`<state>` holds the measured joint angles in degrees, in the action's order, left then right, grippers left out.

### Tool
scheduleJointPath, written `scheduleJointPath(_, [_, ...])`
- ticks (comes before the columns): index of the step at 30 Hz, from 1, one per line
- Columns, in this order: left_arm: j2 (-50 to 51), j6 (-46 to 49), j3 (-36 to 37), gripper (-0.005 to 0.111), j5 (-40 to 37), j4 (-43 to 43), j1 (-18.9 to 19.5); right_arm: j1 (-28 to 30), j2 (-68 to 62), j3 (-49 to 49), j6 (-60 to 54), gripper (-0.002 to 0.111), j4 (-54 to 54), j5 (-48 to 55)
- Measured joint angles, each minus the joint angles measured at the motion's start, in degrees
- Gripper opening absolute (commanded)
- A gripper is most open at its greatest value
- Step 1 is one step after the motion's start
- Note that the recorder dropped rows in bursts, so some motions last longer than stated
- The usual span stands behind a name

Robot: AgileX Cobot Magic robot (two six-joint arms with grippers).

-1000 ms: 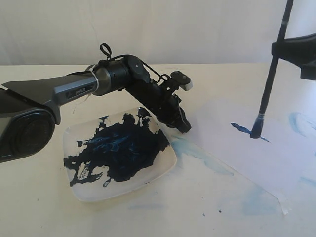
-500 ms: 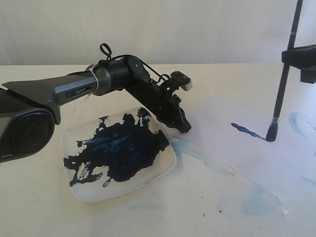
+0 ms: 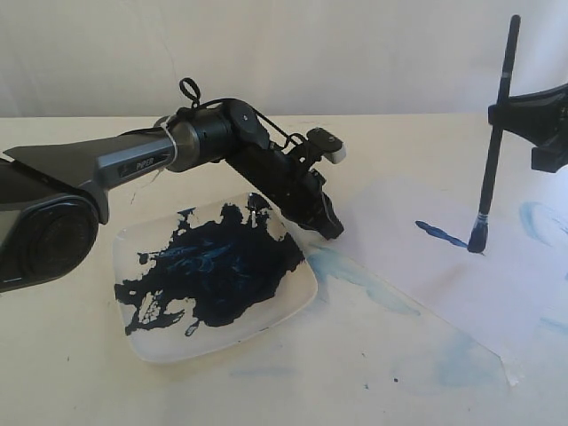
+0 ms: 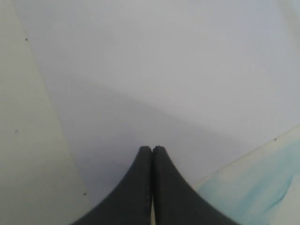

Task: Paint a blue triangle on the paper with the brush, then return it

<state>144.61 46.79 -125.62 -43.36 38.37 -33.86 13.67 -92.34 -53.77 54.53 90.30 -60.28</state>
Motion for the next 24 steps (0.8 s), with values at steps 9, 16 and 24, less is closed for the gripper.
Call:
scheduleJointPath(9, [0.0, 0.0, 0.0, 0.0, -0.1, 0.0, 0.0, 0.0, 0.0, 0.0, -3.6, 0.0, -0.1, 0.2])
scheduleJointPath(16, [0.0, 0.0, 0.0, 0.0, -0.3, 0.0, 0.0, 0.0, -0.7, -0.1, -4.6, 0.0, 0.2, 1.3])
scheduleJointPath(24, [0.0, 0.0, 0.0, 0.0, -0.4, 0.0, 0.0, 0.0, -2.0, -0.2, -4.6, 0.0, 0.3, -0.1])
